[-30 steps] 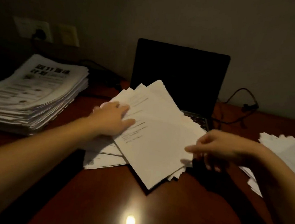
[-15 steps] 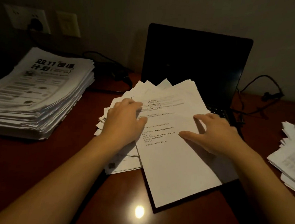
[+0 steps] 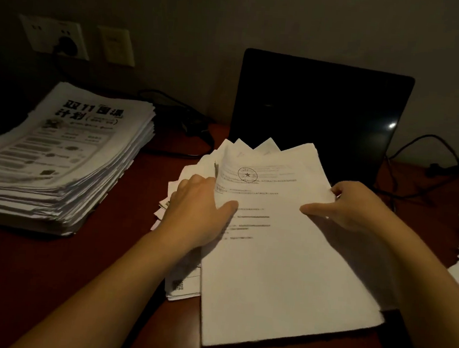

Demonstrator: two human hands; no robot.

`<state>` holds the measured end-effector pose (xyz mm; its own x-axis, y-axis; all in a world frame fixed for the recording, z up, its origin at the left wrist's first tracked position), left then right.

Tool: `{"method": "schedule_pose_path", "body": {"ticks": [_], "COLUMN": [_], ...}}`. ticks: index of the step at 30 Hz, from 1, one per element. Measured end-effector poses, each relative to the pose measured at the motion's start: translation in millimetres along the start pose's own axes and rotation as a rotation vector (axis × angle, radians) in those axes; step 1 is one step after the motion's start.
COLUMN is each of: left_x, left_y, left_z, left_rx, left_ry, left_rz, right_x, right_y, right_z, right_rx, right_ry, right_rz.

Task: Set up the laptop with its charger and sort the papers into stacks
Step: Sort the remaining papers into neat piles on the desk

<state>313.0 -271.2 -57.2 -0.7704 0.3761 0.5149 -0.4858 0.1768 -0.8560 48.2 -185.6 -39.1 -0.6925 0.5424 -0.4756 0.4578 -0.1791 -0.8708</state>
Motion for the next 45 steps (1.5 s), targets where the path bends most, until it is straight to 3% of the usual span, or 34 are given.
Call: {"method": "schedule_pose_path", "body": {"ticks": [7,14,22,29,34,38,42,45], "left_x": [23.3,27.3,23.2,-1.5,6.9,5.0,3.5,2.0], "left_y": [7.4,7.3,6.9,5.6,18.2,-3.4,-28.3,-35.4], "left_z": [-12.3,-9.3,-5.0,1.4,-0.9,0.6,3.2,4.2], "left_rx": [0.019,-0.016,0.052,0.109,-0.049,0.132,0.296,0.367], "left_ry": [0.109,0.001,-0.002,-0.254,-0.180,-0.066,0.023,0.057], "left_rz": [0.048,-0.666,-0.794,-1.236,-1.033,-0.800,-0.829,-0.708], "right_x": [-3.3,-7.1,-18.7,-19.1,-7.2,-15.8,-19.7,-28.5], "right_y": [2.8,-2.9,-0.3,11.4,14.6,2.6,17.3,15.9], "right_z": [1.0,-6.0,-15.7,-13.6,-6.4,-7.1,-9.6,-12.4], "right_rx": [0.036,0.031,-0.028,-0.084,0.062,0.143,-0.033,-0.023], "right_ry": [-0.034,-0.035,-0.066,-0.041,-0.027,-0.126,-0.112,-0.157], "right_rz": [0.003,0.094,0.218,0.329,0.536,0.543,0.959,0.690]}}
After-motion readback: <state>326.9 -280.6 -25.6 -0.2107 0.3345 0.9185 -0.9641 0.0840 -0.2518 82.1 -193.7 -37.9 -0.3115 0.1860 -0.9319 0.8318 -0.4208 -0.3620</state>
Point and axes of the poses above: each hand's wrist, its own z-axis towards the middle knuckle, its own y-axis out of the palm, x = y × z, the point moved 8 cm from there along z, towards the middle knuckle, and after that the axes turned 3 degrees about z, right-handed, at the moved point
